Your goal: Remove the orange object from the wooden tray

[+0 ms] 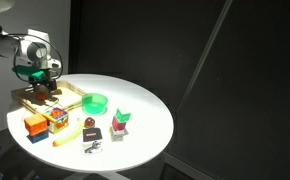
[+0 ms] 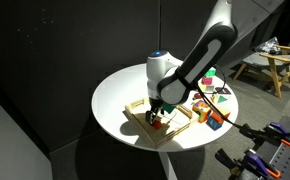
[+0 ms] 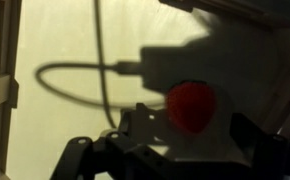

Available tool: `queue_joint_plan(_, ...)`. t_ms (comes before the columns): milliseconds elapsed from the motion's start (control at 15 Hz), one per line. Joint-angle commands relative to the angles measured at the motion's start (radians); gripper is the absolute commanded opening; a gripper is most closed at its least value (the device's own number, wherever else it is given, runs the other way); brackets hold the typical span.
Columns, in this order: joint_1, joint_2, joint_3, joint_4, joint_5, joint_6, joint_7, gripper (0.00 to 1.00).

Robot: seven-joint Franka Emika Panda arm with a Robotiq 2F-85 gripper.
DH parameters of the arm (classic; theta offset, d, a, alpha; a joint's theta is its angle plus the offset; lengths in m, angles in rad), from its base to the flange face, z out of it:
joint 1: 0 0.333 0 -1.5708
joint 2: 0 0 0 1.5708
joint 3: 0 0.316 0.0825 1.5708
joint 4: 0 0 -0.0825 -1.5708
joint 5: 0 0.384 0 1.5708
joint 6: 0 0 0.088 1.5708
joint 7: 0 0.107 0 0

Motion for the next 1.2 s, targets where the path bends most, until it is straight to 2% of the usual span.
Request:
queue_joint_plan(0, 0.012, 0.018, -0.014, 0.022, -0.019, 0.008, 0.012, 1.0)
queue_joint_plan(333, 0.012, 0.031, -0.016, 0.025, -0.017, 0.007, 0.011, 1.0)
queue_joint_plan(467, 0.012, 0.034, -0.017, 0.025, -0.018, 0.007, 0.01, 0.75)
queue_joint_plan(867, 0.011, 0.025, -0.011, 0.024, -0.009, -0.017, 0.011, 0.25)
queue_joint_plan(1133, 0.009, 0.003, 0.0, 0.02, 0.0, -0.067, 0.006, 0.25)
